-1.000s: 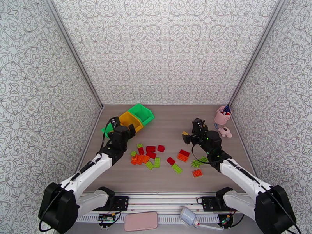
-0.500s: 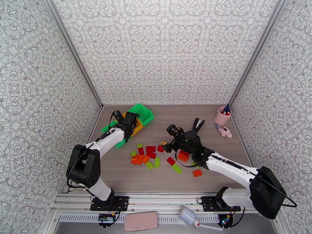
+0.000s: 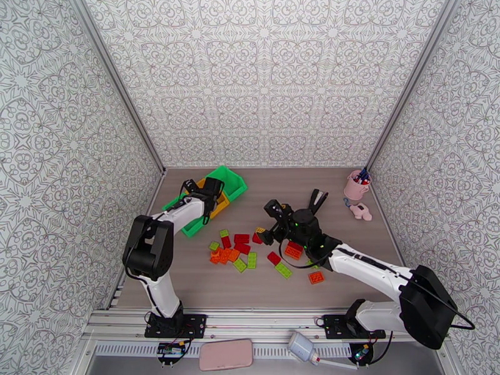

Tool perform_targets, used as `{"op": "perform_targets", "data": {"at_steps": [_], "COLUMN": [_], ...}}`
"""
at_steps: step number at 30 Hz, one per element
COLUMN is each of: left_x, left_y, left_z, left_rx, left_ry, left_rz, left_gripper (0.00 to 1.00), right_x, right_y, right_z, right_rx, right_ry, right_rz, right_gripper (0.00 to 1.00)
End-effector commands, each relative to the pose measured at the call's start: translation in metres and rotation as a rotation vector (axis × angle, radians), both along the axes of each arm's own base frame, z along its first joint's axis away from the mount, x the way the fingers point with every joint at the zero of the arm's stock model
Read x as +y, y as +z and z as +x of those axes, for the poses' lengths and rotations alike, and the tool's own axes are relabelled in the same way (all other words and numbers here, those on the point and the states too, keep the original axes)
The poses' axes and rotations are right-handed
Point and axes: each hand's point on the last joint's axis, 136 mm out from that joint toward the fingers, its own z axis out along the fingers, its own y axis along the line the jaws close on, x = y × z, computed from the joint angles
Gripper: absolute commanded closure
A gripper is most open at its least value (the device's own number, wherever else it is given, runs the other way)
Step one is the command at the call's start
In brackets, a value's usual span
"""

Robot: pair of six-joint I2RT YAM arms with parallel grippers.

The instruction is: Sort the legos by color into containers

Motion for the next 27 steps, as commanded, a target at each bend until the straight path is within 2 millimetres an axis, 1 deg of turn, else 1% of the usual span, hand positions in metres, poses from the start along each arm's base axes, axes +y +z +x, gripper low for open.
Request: {"op": "perform_targets", "data": {"at_steps": [1, 6, 9, 13, 17, 21, 23, 27], "left_x": [0.003, 0.007, 0.009, 0.006, 0.003, -0.007, -0.014, -0.035], "left_y": [-0.004, -0.013, -0.019, -0.02, -0.014, -0.006, -0.003, 0.006], "left_z": [0.004, 0.003, 0.003, 0.004, 0.005, 0.011, 0.014, 0.023], "left_rx": [0.005, 0.016, 0.024, 0.027, 0.023, 0.012, 0.008, -0.013], "left_ry": [0.022, 0.037, 0.046, 0.035, 0.011, -0.045, -0.078, -0.176], "left_rz": [-0.026, -0.038, -0.056, -0.059, -0.047, -0.017, -0.006, 0.02], "left_gripper": [0.39, 0.44, 0.53, 0.66, 0.73, 0.79, 0.81, 0.84], "right_x": [-0.002, -0.006, -0.01, -0.014, -0.014, -0.012, -0.011, -0.01], "right_y": [0.019, 0.023, 0.026, 0.027, 0.026, 0.025, 0.024, 0.024], "right_z": [0.0, -0.002, -0.004, -0.004, -0.004, -0.004, -0.003, -0.002], "right_rx": [-0.036, -0.038, -0.038, -0.042, -0.039, -0.036, -0.036, -0.032], "right_ry": [-0.015, -0.019, -0.031, -0.049, -0.05, -0.045, -0.044, -0.045], "right_rz": [0.01, 0.007, 0.013, 0.017, 0.021, 0.018, 0.017, 0.024], "right_gripper": [0.0, 0.0, 0.0, 0.0, 0.0, 0.0, 0.0, 0.0]}}
